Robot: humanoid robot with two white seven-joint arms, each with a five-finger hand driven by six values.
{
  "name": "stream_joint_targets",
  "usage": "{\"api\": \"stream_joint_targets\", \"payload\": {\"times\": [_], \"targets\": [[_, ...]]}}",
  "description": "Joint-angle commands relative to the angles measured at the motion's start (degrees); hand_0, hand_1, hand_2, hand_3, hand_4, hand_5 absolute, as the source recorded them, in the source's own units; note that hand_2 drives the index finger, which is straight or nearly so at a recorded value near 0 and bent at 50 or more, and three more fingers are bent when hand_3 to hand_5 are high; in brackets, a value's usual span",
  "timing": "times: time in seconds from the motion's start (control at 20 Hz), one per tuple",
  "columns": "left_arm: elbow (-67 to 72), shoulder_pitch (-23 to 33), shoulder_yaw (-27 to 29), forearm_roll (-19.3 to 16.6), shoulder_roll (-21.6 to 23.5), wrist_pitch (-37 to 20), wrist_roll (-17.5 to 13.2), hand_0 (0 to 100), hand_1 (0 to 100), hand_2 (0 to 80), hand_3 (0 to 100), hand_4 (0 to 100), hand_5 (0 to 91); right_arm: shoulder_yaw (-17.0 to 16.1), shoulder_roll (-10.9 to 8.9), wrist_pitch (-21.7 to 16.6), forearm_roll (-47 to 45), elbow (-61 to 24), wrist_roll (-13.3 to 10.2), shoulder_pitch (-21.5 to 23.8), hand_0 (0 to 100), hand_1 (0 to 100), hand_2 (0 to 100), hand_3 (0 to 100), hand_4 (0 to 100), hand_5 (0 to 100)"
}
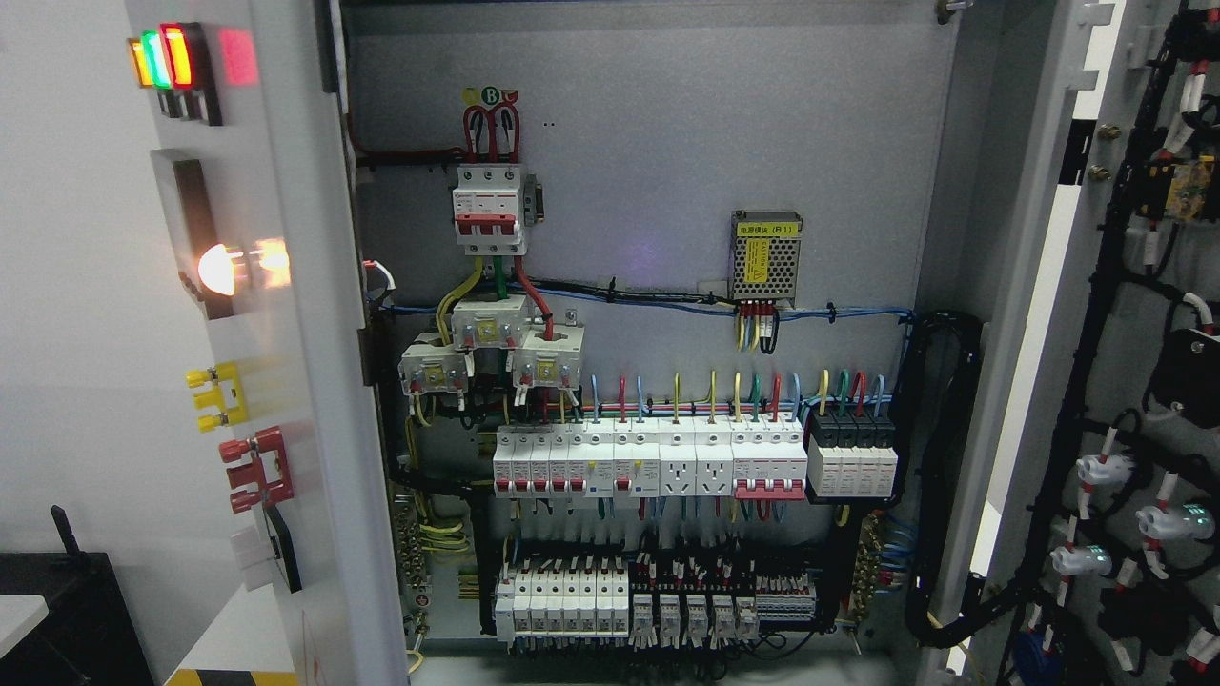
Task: Open door with both hands
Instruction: 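Swing the grey door wide open with the right hand, then withdraw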
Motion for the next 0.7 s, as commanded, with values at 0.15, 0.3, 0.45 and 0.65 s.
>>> {"api": "stream_joint_targets", "payload": {"times": [0.15,0.3,0.45,0.65], "targets": [[0.0,0.0,0.0,0.0,0.0,0.0,0.0,0,0,0.0,0,3,0.0,3.4,1.86,0.6,1.9,-0.9,-4.1,0.0,11,0,0,0,0,0],[0.0,0.0,0.0,0.0,0.0,0.0,0.0,0,0,0.0,0,3,0.0,4.8,2.57,0.5,2.3,-1.0,-5.2,0.0,11,0,0,0,0,0],[0.0,0.0,0.0,0.0,0.0,0.0,0.0,0,0,0.0,0,3,0.0,5.7,3.97,0.5,2.5,-1.2,-5.5,0.4,11,0,0,0,0,0],[0.0,0.0,0.0,0.0,0.0,0.0,0.0,0,0,0.0,0,3,0.0,7.1,4.86,0.3,2.9,-1.8,-5.5,0.5,11,0,0,0,0,0]]}}
